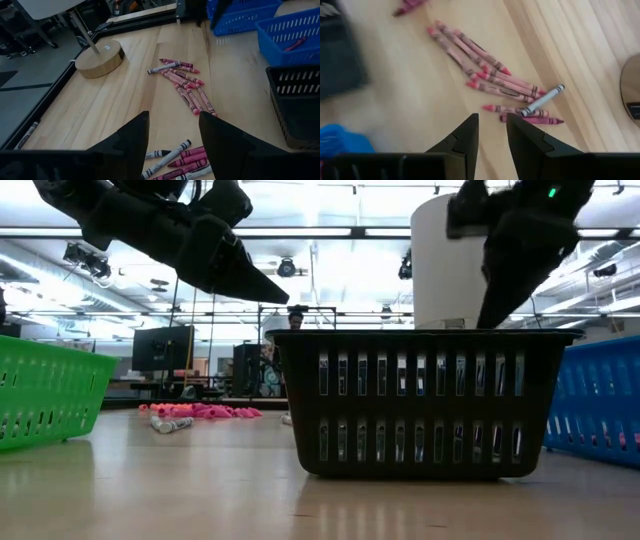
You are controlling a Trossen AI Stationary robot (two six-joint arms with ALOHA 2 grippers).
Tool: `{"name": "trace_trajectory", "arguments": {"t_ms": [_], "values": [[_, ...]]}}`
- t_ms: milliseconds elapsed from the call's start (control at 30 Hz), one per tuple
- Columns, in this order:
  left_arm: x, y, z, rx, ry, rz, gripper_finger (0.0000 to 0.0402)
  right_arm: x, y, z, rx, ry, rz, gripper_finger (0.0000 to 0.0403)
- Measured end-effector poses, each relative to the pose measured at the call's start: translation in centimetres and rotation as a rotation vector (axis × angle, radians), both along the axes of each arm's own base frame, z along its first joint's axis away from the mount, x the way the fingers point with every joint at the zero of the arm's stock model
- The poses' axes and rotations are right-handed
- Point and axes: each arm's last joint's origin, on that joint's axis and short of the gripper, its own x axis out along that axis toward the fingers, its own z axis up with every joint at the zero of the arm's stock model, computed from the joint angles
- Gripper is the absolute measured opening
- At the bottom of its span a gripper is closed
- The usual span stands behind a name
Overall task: Sort crayons
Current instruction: Put the black crayon into the right blue bin
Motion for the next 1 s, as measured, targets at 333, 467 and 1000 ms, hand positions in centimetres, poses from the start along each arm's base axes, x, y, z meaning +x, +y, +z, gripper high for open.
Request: {"name": "trace_trajectory", "arguments": {"t_ms": [333, 467, 1000], "values": [[0.0, 0.0, 0.0, 0.000, 0.000, 0.000, 0.0185, 0.2, -6.4, -3.4, 0.034, -0.011, -0.253, 0.0116], [0.0, 0.0, 0.0, 0.000, 0.000, 0.000, 0.0185, 0.0, -8.6, -4.9, 0.102, -0.037, -0.313, 0.0131], [0.0, 0.0, 0.0, 0.000, 0.000, 0.000, 0.0185, -1.2, -11.5, -7.6, 0.129, -0.086, -0.334, 0.0149]]}}
